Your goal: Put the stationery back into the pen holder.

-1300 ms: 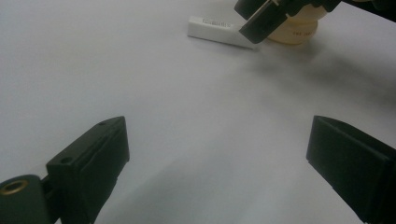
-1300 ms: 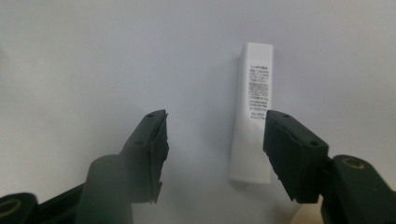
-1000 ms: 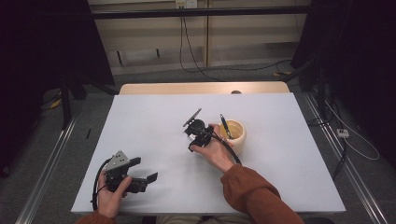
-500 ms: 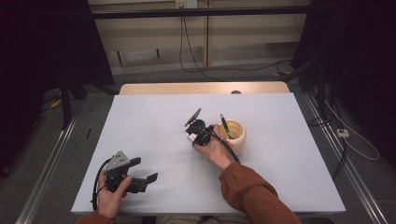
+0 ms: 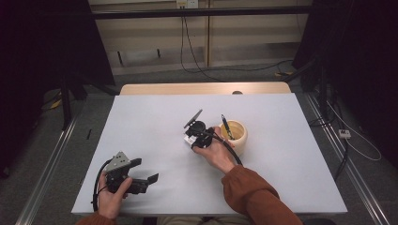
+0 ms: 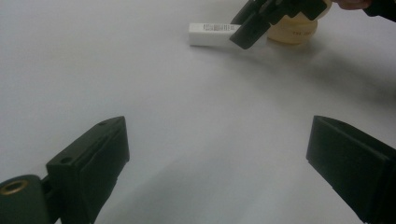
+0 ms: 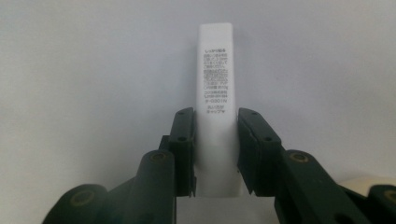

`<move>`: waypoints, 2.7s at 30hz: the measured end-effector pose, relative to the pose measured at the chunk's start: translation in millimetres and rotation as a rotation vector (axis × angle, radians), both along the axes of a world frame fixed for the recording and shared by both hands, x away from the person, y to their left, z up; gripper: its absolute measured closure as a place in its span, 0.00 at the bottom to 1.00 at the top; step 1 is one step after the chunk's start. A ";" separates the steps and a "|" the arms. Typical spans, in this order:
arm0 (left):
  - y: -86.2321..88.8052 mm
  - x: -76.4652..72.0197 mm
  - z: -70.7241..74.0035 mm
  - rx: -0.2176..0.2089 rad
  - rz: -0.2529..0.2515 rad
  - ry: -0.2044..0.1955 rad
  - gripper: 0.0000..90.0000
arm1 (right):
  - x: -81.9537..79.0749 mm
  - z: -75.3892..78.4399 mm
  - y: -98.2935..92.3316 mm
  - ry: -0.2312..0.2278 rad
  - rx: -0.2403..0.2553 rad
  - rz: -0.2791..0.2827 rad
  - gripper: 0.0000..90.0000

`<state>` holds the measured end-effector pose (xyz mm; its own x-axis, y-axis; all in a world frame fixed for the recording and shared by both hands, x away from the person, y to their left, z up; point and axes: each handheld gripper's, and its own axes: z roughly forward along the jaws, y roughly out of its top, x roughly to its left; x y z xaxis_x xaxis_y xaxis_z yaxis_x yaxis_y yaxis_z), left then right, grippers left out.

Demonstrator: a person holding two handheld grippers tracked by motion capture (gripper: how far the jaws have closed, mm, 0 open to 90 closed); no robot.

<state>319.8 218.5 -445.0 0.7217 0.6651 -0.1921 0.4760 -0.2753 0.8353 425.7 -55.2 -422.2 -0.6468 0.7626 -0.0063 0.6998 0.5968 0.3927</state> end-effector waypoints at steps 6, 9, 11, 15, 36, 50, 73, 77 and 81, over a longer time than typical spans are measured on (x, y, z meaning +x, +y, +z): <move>-0.4 0.0 -0.3 0.000 0.000 0.002 0.07 | -8.9 8.3 -1.6 -0.010 0.028 0.051 0.76; -0.3 -0.1 -0.1 0.003 0.001 0.002 0.07 | -12.0 9.6 -4.3 -0.014 0.036 0.064 0.76; -0.3 0.1 -0.3 0.001 0.001 0.001 0.07 | -14.0 9.8 -7.0 -0.008 0.049 0.064 0.77; -0.8 0.1 -0.2 0.009 -0.003 0.000 0.07 | -19.4 12.2 -11.5 -0.001 0.070 0.075 0.77; -11.5 -4.3 2.5 0.067 -0.056 -0.059 0.07 | -51.2 18.5 -51.8 0.013 0.166 0.129 0.77; -46.6 -5.3 8.2 0.186 -0.185 -0.143 0.06 | -62.2 20.9 -84.4 0.040 0.235 0.124 0.77; -128.8 4.6 17.1 0.366 -0.472 -0.359 0.08 | -81.2 19.7 -112.4 0.071 0.330 0.132 0.77; -133.7 3.1 21.4 0.386 -0.474 -0.402 0.08 | -80.3 18.3 -112.1 0.079 0.333 0.141 0.77; -140.0 -2.5 17.9 0.445 -0.477 -0.489 0.10 | -80.8 17.4 -111.6 0.084 0.337 0.147 0.77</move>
<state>317.3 78.5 -427.2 0.8801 0.2051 0.4281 -0.1666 -0.7111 0.6831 344.9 -166.9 -404.7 -0.7371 0.6118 0.2871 0.6544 0.5403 0.5290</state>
